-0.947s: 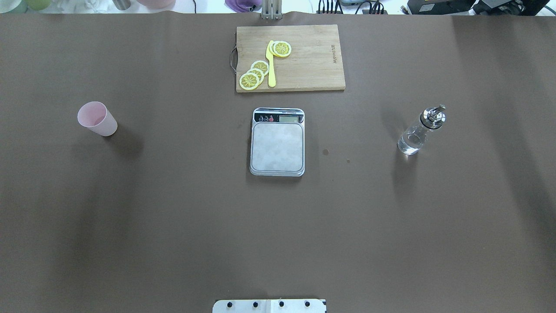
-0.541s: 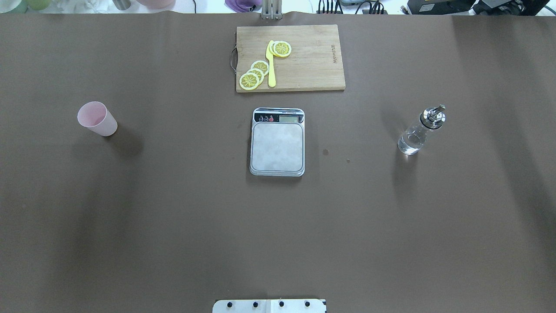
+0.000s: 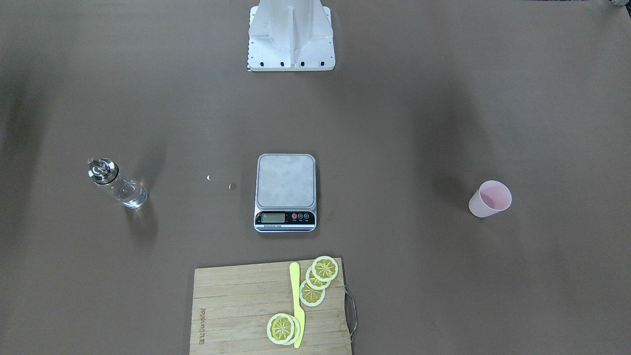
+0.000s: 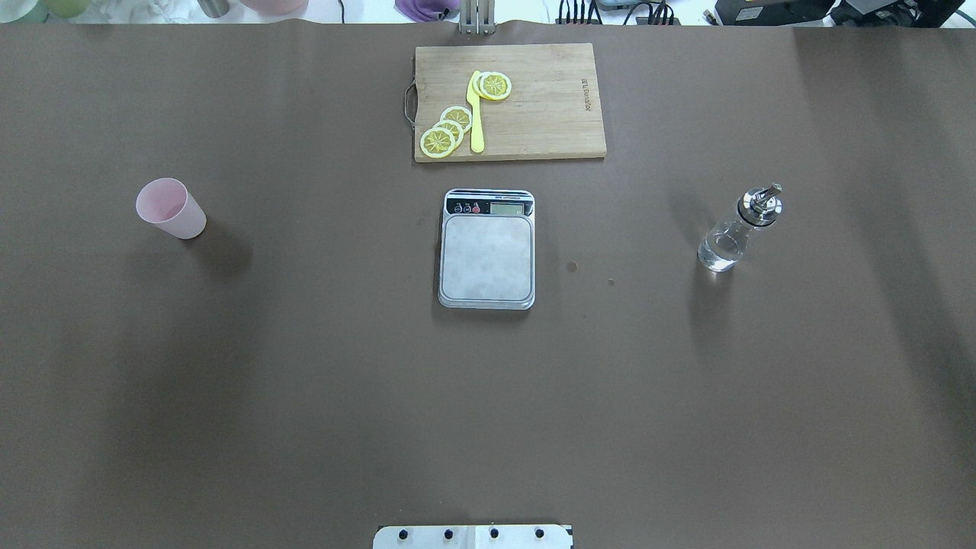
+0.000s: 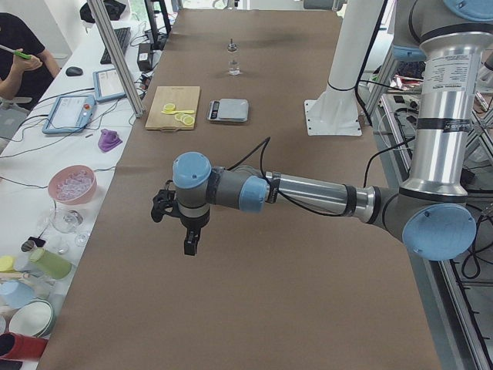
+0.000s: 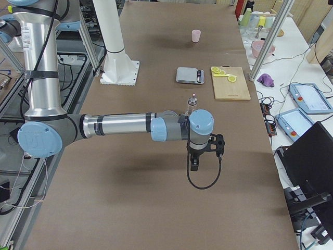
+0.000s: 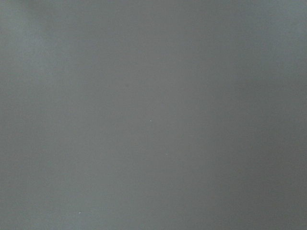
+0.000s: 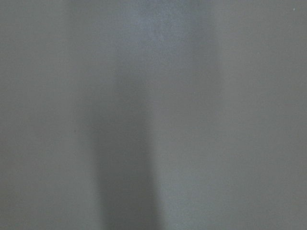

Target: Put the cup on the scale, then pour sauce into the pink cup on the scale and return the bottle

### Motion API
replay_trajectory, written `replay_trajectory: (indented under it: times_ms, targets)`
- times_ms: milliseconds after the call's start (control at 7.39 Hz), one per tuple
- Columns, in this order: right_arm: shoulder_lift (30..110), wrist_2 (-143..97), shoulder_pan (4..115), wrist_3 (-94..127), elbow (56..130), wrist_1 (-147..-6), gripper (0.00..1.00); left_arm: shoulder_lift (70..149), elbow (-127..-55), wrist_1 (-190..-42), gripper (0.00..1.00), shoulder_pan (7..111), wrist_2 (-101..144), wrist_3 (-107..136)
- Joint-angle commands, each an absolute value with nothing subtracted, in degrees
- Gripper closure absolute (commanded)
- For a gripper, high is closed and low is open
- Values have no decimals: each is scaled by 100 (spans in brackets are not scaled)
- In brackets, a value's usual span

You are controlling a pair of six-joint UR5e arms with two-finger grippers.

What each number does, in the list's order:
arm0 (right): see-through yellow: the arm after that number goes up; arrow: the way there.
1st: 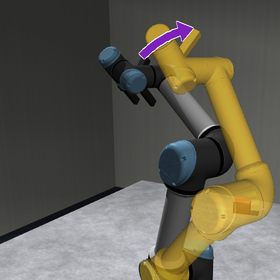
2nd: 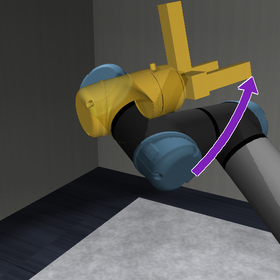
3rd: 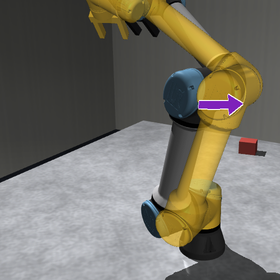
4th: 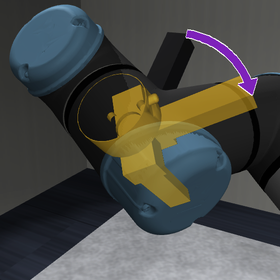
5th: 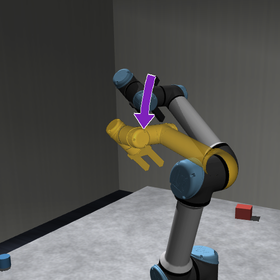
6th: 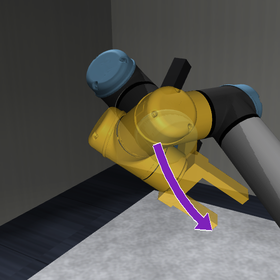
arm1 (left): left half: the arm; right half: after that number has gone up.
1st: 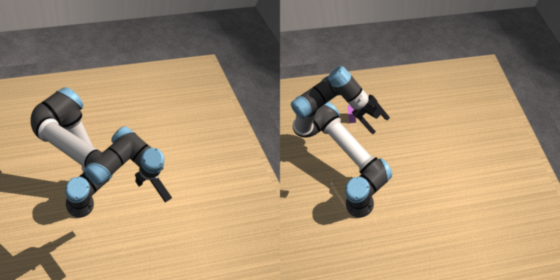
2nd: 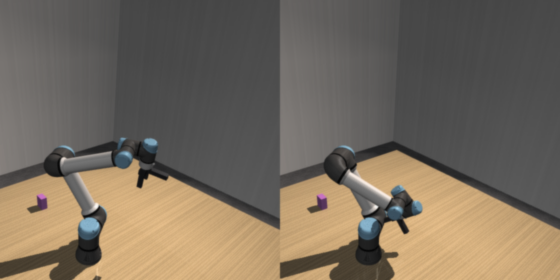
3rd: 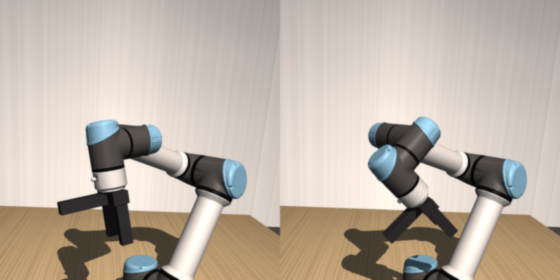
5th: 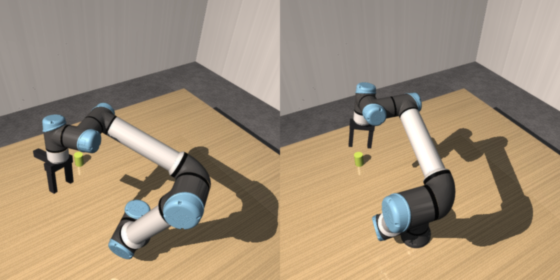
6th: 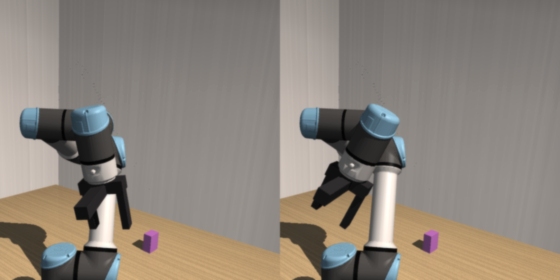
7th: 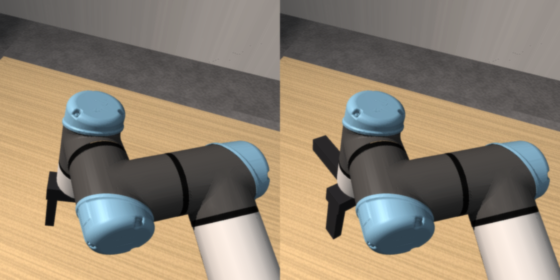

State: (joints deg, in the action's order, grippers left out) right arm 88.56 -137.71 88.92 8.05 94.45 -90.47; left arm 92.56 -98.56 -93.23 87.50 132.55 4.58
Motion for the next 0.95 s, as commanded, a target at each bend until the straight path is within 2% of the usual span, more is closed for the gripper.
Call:
replay_trajectory:
  times_ms: [0, 271, 541, 812]
  targets:
    - [8842, -13772, 8886, 809, 9448, -9088, 0, 9325, -10396, -9308, 1, 8387, 13254, 588]
    - [8842, -13860, 8886, 809, 9448, -9088, 0, 9788, -10328, -9290, 1, 7886, 13254, 1879]
    - [8833, -13860, 8886, 809, 9431, -9062, 0, 10280, -10197, -9360, 2, 6843, 12862, 4060]
    - [8842, -13852, 8886, 800, 9413, -9053, 0, 10362, -10125, -9387, 3, 6241, 12244, 4412]
